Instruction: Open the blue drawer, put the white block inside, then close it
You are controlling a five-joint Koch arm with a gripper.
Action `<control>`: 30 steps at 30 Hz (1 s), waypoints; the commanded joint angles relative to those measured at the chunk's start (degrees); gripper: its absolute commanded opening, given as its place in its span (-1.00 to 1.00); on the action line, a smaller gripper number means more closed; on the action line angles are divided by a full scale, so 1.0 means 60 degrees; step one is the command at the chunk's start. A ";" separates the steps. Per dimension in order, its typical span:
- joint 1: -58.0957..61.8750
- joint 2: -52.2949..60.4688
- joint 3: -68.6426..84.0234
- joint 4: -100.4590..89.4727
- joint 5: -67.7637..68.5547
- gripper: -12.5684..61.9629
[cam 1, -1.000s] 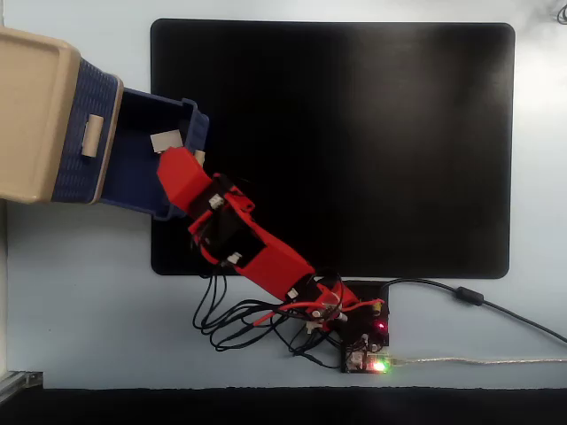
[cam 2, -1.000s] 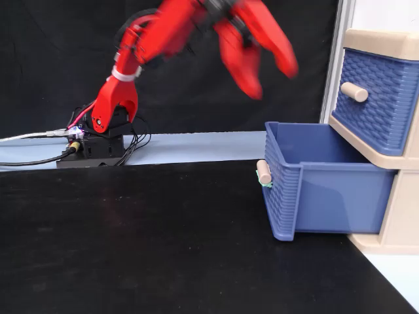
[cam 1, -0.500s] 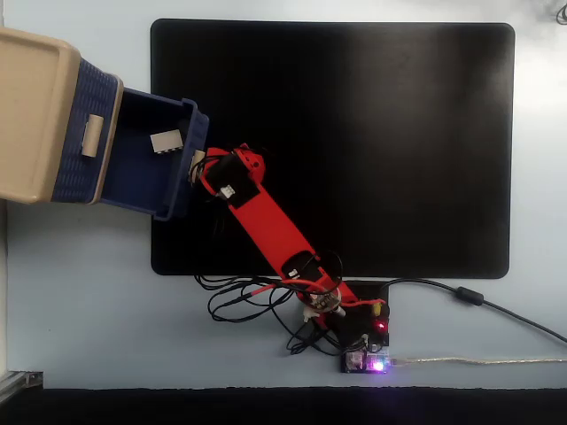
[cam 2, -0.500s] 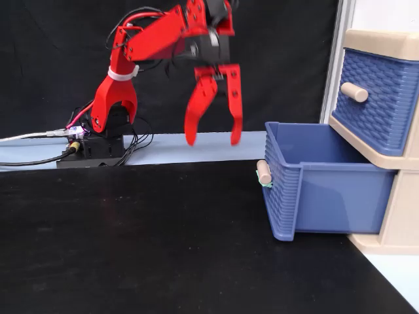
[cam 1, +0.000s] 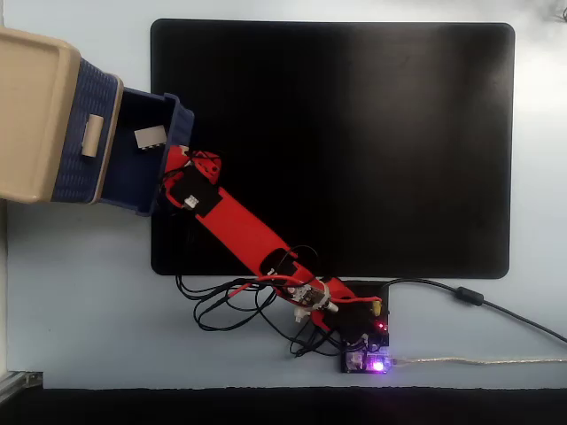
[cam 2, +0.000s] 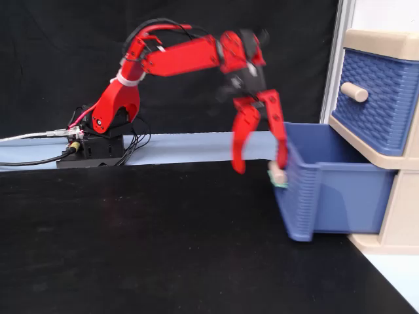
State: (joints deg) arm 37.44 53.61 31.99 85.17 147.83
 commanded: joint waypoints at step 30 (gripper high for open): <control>0.5508 0.6270 0.2124 0.5215 -0.8745 0.25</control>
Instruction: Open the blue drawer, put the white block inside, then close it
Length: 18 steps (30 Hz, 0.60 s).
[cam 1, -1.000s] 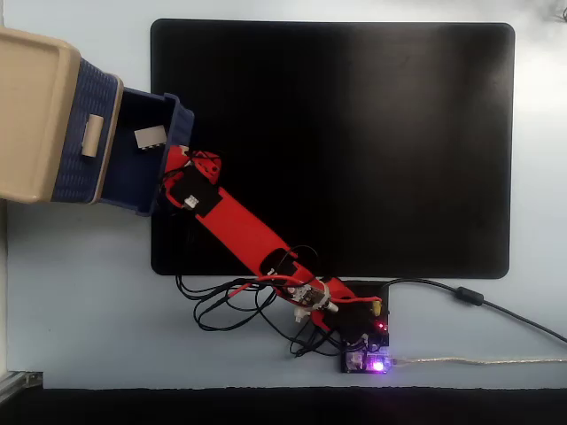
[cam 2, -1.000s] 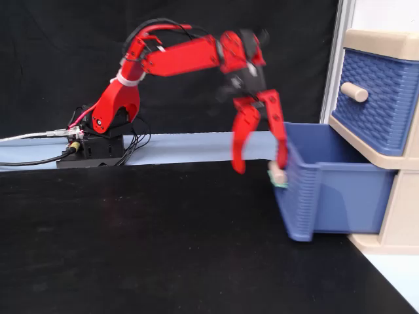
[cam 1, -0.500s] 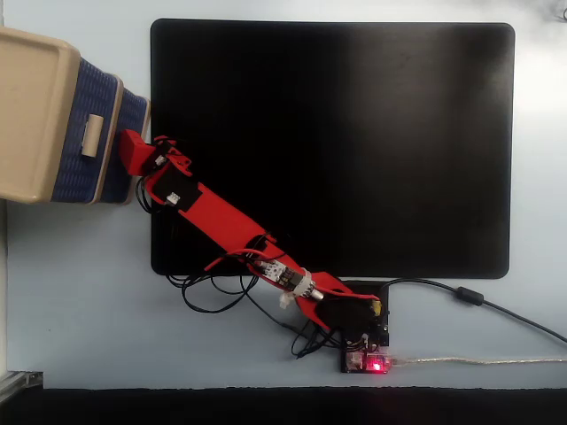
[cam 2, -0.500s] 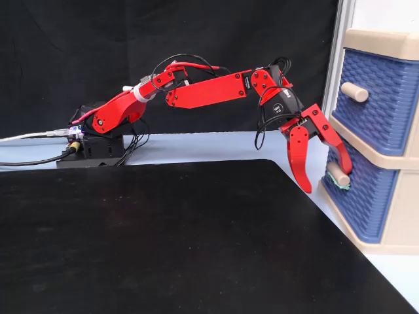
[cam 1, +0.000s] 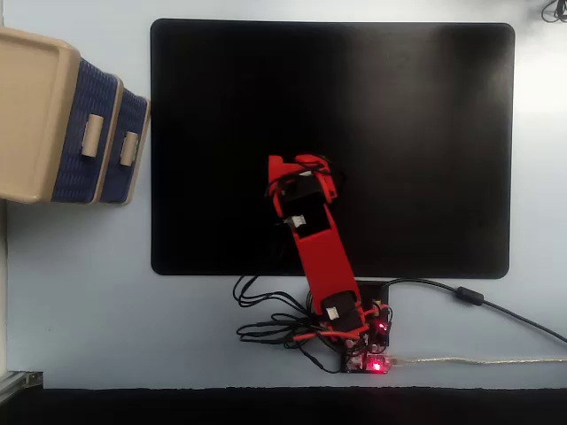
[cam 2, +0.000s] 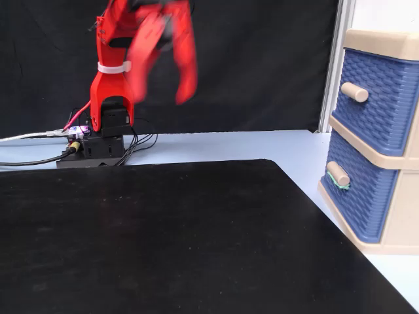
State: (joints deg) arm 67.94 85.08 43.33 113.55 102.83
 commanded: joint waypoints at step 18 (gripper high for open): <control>0.3647 0.8262 1.5894 -0.2446 -0.2856 0.26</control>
